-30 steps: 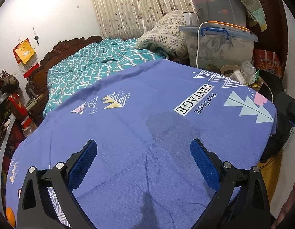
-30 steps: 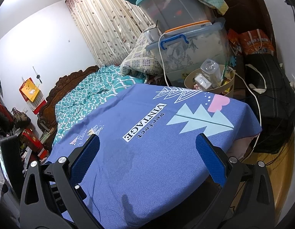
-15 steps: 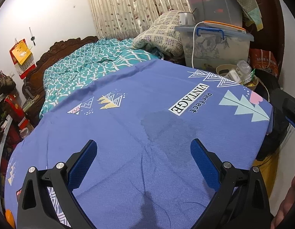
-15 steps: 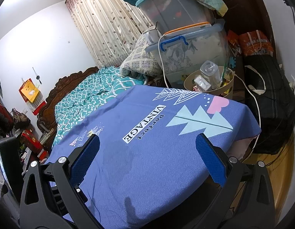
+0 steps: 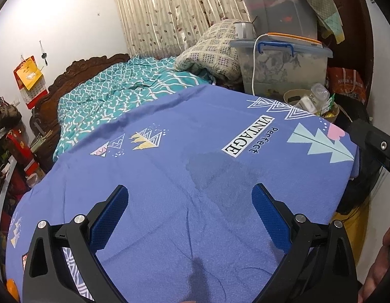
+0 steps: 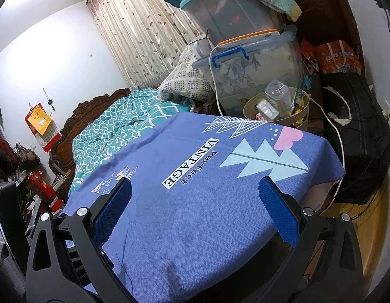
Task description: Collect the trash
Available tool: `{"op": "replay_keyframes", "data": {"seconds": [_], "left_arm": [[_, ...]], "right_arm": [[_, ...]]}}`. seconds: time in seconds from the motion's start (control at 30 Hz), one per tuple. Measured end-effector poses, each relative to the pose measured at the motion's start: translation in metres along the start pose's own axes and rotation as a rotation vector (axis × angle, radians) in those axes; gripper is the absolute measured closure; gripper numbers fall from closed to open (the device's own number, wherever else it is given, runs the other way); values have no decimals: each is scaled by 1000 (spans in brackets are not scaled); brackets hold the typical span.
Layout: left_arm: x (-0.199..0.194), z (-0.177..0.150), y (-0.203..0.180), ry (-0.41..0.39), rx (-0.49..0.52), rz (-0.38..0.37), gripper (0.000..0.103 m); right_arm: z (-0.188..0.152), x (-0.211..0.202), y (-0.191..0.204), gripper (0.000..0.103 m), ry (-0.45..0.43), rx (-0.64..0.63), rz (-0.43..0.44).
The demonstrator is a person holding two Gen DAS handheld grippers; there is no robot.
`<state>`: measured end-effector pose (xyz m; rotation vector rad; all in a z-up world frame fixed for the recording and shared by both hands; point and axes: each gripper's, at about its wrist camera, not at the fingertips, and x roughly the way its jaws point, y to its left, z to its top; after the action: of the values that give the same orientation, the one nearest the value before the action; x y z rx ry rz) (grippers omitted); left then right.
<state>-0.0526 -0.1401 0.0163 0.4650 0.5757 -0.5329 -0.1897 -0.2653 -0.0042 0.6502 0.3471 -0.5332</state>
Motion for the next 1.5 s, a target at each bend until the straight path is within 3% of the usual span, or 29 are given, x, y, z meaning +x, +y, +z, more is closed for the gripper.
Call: {"op": "replay_keyframes", "data": {"seconds": [0.57,1.5], "left_arm": [[11,-5,-8,57,34,-27,9],[2,-7,-8,28,30,-67,9]], "right_arm": [[-2,-1,1,3,1,7,-6],[-4,-2,2,3,-6,5,-7]]}}
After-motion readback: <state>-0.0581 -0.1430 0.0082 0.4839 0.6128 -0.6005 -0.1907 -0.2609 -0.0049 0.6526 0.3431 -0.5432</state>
